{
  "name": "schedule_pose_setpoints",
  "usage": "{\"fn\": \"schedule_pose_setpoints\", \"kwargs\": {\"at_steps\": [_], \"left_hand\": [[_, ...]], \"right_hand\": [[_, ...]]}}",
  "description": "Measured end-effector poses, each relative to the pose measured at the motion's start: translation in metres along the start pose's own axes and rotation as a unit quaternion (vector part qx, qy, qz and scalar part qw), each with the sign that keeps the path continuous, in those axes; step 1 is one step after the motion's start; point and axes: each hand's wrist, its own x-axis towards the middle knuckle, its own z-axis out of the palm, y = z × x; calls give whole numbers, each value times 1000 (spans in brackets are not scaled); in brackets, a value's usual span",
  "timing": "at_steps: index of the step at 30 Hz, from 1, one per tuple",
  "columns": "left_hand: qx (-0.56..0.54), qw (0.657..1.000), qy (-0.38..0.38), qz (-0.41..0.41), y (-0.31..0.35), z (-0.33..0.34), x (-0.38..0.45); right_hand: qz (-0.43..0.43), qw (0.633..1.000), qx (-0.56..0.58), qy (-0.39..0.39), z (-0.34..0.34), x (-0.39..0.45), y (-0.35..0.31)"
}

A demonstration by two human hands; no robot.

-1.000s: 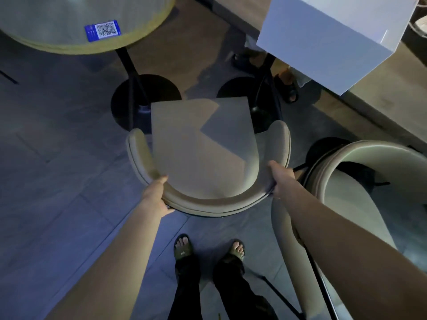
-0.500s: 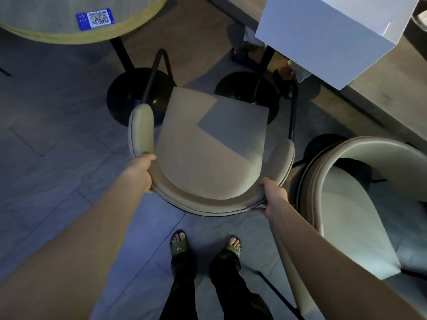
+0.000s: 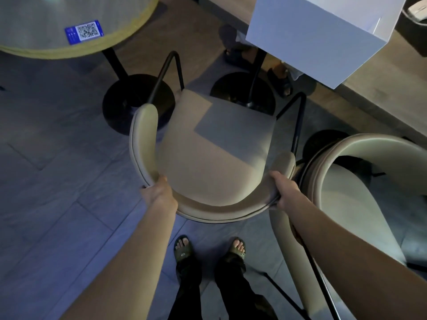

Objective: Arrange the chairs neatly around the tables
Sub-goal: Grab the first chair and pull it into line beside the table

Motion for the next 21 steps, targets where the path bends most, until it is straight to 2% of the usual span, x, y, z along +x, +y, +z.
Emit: {"fn": "schedule_pose_setpoints", "kwargs": {"at_steps": [3,5,8,10,15,18,21], "left_hand": [[-13,999,-26,-25,17,4,16],[16,999,-13,-25,27,3,27],[90,996,0,11,43,2,39],[104,994,-18,31,55,4,48],[95,994,13,58,79,-1,58],[43,991,42,116,71,-5,51],[34,993,71,84,38,-8,23]], "right_hand": [[-6,1000,-23,-12,4,0,3],[-11,1000,-5,-6,13,0,8],[-11,1000,9,0,27,0,17],[-18,1000,-5,12,36,0,26],[17,1000,4,16,59,-6,41],[46,998,38,-13,61,-6,36],[19,1000,12,-5,51,3,23]]}}
